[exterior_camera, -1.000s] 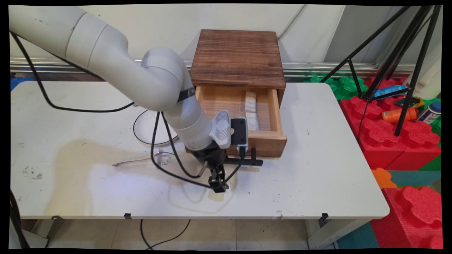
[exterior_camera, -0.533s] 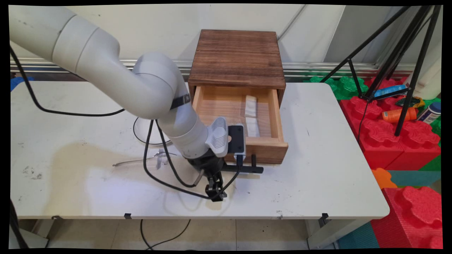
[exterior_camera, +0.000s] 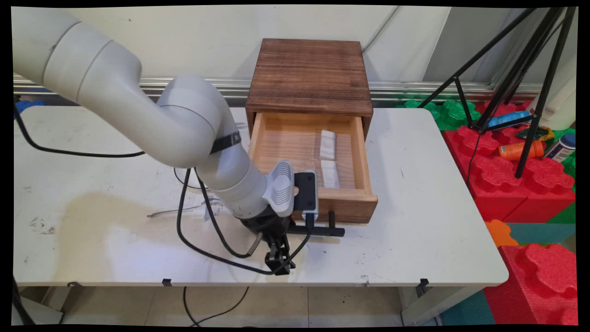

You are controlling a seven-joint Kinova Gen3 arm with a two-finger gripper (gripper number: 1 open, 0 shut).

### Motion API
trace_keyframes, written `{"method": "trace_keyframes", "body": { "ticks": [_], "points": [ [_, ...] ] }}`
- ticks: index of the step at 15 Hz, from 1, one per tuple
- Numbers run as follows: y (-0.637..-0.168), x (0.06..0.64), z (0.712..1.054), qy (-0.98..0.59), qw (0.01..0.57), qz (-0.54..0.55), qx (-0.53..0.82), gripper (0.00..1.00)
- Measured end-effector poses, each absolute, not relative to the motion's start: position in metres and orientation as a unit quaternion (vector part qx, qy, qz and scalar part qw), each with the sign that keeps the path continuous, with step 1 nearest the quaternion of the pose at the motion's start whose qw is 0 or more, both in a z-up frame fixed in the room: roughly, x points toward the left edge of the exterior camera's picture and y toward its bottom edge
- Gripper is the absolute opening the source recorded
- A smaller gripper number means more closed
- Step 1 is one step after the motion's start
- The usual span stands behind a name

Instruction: Open the drawer

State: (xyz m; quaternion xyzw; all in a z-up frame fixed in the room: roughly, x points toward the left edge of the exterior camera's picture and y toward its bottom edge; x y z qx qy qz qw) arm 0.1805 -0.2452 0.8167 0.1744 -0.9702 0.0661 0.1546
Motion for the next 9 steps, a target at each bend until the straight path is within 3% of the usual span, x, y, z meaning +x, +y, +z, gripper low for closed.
{"method": "trace_keyframes", "body": {
  "ticks": [9],
  "points": [
    [-0.225, 0.182, 0.82, -0.967, 0.163, 0.067, 0.182, 1.0]
  ]
}}
